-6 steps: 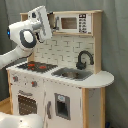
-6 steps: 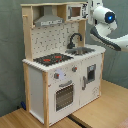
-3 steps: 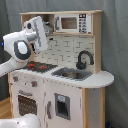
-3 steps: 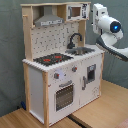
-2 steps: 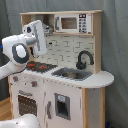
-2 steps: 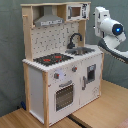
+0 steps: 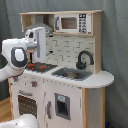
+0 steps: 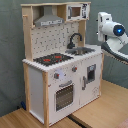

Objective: Play with the kitchen

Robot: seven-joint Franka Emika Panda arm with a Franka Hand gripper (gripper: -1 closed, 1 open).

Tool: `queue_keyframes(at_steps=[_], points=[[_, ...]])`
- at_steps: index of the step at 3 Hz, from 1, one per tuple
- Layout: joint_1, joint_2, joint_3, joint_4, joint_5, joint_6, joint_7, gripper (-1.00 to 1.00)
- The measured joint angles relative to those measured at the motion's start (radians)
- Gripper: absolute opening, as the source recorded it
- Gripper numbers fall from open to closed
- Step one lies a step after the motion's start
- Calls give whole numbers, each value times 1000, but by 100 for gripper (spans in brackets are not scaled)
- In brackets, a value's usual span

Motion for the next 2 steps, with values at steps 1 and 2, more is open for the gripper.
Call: queue_keyframes(at_steps=[1, 2], points=[[12, 5, 0, 18, 5, -114, -1, 100], [29, 26, 1, 57, 17, -220, -4, 100]])
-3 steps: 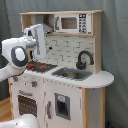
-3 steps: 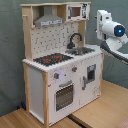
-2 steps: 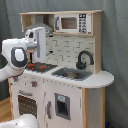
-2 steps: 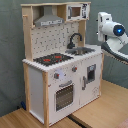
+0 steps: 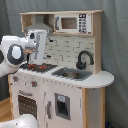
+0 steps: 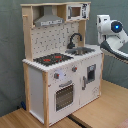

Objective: Play with the kitchen

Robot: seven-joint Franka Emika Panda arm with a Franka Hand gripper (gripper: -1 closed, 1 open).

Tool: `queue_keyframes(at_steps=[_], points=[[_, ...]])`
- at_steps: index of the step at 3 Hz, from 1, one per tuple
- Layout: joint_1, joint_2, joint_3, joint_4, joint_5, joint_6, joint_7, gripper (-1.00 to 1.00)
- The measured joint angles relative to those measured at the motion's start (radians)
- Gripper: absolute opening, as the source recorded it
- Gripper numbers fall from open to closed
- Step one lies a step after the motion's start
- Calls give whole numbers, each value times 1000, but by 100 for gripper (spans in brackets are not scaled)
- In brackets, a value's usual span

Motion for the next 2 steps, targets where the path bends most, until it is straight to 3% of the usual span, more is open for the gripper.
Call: queue_keyframes(at_steps=[1, 2], points=[[3, 53, -7, 34, 20, -92, -16, 100], [0, 153, -7, 62, 42, -119, -27, 100]])
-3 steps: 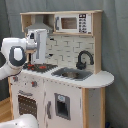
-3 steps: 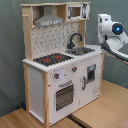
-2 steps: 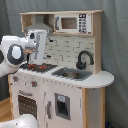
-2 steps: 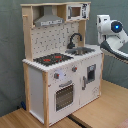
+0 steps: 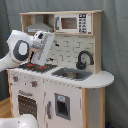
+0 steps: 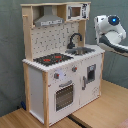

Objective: Play with the kitchen

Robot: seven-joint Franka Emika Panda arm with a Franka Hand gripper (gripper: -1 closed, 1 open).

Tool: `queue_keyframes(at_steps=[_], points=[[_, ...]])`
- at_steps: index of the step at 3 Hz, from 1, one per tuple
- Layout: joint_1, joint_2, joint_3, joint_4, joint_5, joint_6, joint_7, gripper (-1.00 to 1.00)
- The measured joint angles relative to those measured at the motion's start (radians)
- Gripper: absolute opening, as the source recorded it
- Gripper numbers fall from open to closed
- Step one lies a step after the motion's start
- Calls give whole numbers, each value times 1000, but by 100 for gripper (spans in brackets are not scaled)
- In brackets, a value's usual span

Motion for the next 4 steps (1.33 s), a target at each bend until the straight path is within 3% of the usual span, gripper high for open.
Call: queue_keyframes(at_steps=[4], points=[[-2, 430, 24, 157, 0, -36, 15, 100]])
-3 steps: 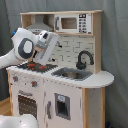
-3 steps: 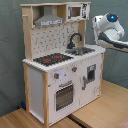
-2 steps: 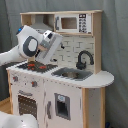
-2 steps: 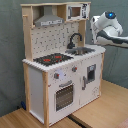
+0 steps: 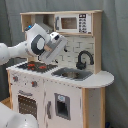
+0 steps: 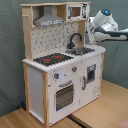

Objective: Play with the kitchen

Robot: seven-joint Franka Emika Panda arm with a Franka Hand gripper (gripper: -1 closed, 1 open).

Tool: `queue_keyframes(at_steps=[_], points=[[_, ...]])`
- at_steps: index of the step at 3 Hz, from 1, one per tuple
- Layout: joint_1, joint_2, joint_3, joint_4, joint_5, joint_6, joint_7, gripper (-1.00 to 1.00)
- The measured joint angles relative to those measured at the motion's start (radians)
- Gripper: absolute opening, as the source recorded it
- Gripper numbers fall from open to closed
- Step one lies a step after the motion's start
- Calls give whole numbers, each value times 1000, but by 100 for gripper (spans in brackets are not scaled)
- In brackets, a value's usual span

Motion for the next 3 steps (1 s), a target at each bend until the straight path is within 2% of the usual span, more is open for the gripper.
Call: queue_keyframes(at_steps=[2, 3], points=[[0, 144, 67, 71, 0, -73, 69, 100], [-6, 199, 94, 84, 0, -146, 112, 100]])
